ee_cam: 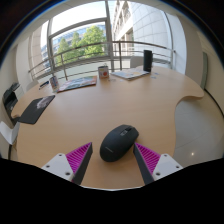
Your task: Arrange mouse
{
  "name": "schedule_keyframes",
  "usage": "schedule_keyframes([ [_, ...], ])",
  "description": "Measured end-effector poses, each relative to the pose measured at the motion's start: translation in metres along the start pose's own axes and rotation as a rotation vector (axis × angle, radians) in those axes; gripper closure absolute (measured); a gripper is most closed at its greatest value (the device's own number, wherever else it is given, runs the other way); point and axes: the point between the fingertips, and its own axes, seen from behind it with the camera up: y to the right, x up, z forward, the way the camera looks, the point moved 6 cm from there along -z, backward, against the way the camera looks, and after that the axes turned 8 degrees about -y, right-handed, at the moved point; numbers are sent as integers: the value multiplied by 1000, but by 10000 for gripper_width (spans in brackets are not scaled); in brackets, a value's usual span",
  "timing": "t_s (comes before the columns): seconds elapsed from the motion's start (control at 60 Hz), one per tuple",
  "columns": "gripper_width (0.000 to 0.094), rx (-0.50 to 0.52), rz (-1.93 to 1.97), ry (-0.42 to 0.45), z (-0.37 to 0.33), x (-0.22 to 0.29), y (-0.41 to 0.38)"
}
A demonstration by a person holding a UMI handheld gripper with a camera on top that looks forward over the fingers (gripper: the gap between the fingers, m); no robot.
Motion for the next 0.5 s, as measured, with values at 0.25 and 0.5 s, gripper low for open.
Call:
schedule_keyframes([
  [0.25,252,-19,-2,18,26,30,-6],
  [0.5,483,-91,-26,23,34,29,-1],
])
